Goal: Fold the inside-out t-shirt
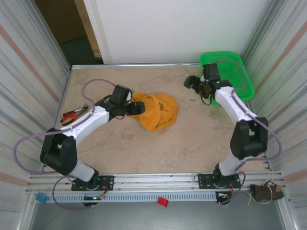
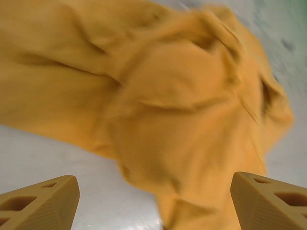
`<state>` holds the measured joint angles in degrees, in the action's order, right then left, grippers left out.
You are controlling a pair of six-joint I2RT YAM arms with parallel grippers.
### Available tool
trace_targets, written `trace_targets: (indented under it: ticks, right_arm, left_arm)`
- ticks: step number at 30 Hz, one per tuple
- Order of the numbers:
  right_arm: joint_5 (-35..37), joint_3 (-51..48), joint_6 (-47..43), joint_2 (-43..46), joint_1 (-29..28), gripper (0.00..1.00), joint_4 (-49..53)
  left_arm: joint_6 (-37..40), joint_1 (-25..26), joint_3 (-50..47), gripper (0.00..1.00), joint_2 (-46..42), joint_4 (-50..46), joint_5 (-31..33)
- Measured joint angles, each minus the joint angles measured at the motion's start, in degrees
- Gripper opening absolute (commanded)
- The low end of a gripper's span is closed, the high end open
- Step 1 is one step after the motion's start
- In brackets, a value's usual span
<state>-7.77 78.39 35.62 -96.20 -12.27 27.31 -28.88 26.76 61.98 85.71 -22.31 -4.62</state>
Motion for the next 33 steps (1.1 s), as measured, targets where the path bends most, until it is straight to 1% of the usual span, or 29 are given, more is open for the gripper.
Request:
trace_targets:
  ticks: [2, 6, 8, 11, 13, 14, 15, 16, 17, 18, 19, 20, 24, 26, 28, 31, 32, 33]
  right_arm:
    - [-1.1, 0.6, -0.8, -4.2, -2.0, 0.81, 0.7]
    - [-3.0, 2.4, -2.1, -11.3, -6.3, 0.79, 1.9]
    - [-3.8, 2.8, -2.3, -13.0, -8.1, 0.79, 1.9]
    - [-4.3, 2.8, -2.3, -13.3, -10.3, 0.78, 2.3]
    - [-4.5, 3.0, -2.3, -13.3, -11.2, 0.76, 2.0]
    - [-4.7, 3.1, -2.3, -13.5, -11.6, 0.73, 1.9]
    - [-4.8, 3.7, -2.2, -14.0, -11.8, 0.64, 1.9]
    - [-5.0, 4.5, -2.0, -14.7, -11.9, 0.52, 1.9]
    - [-5.3, 5.7, -2.1, -15.8, -12.0, 0.39, 1.7]
    - [-5.6, 6.8, -2.1, -17.0, -12.0, 0.17, 1.5]
    - [-5.9, 7.6, -2.2, -18.1, -11.9, 0.02, 1.2]
    - [-6.1, 8.1, -2.2, -18.8, -11.7, 0.0, 1.0]
    - [-7.3, 8.0, -2.0, -18.8, -9.4, 0.0, 1.2]
    - [-7.2, 6.7, -1.8, -16.8, -7.3, 0.0, 0.6]
    - [-6.7, 4.6, -1.8, -12.6, -5.3, 0.0, 0.8]
    - [-5.0, 3.4, -1.9, -4.4, -2.7, 0.0, 0.7]
    - [-4.9, 3.6, -2.1, -1.9, -2.4, 0.2, 0.4]
    - [-4.9, 4.5, -2.4, -0.2, -2.4, 0.47, 0.5]
  left_arm:
    - [-1.0, -1.7, 2.2, 0.84, 1.5, -0.7, 1.0]
    - [-1.4, -1.9, 8.2, 0.85, 8.1, -0.5, 1.5]
    - [-1.4, -1.9, 10.0, 0.84, 11.1, -0.4, 1.2]
    - [-1.4, -2.0, 11.2, 0.83, 14.6, -0.2, 0.4]
    - [-1.7, -2.1, 11.1, 0.81, 15.8, -0.2, -0.5]
    - [-2.1, -2.1, 10.8, 0.76, 16.0, 0.3, -1.0]
    - [-2.6, -2.1, 10.0, 0.68, 16.1, 1.2, -1.7]
    - [-3.0, -2.1, 9.1, 0.58, 16.1, 2.2, -2.3]
    - [-3.7, -2.1, 8.1, 0.45, 16.1, 3.4, -3.1]
    - [-4.4, -2.1, 7.1, 0.25, 16.1, 4.6, -3.9]
    - [-4.8, -2.1, 6.4, 0.09, 16.1, 5.2, -4.5]
    - [-5.0, -2.1, 5.9, 0.0, 16.2, 5.8, -5.1]
    - [-4.7, -2.4, 6.9, 0.0, 16.2, 6.2, -6.6]
    - [-4.0, -2.8, 8.8, 0.0, 16.0, 5.4, -6.8]
    - [-3.3, -3.6, 10.9, 0.0, 14.8, 4.5, -6.8]
    - [-2.2, -5.0, 14.1, 0.0, 10.7, 3.3, -6.8]
    - [-1.8, -5.5, 15.3, 0.0, 9.1, 3.1, -6.8]
    - [-1.4, -5.8, 16.6, 0.0, 7.8, 2.9, -6.9]
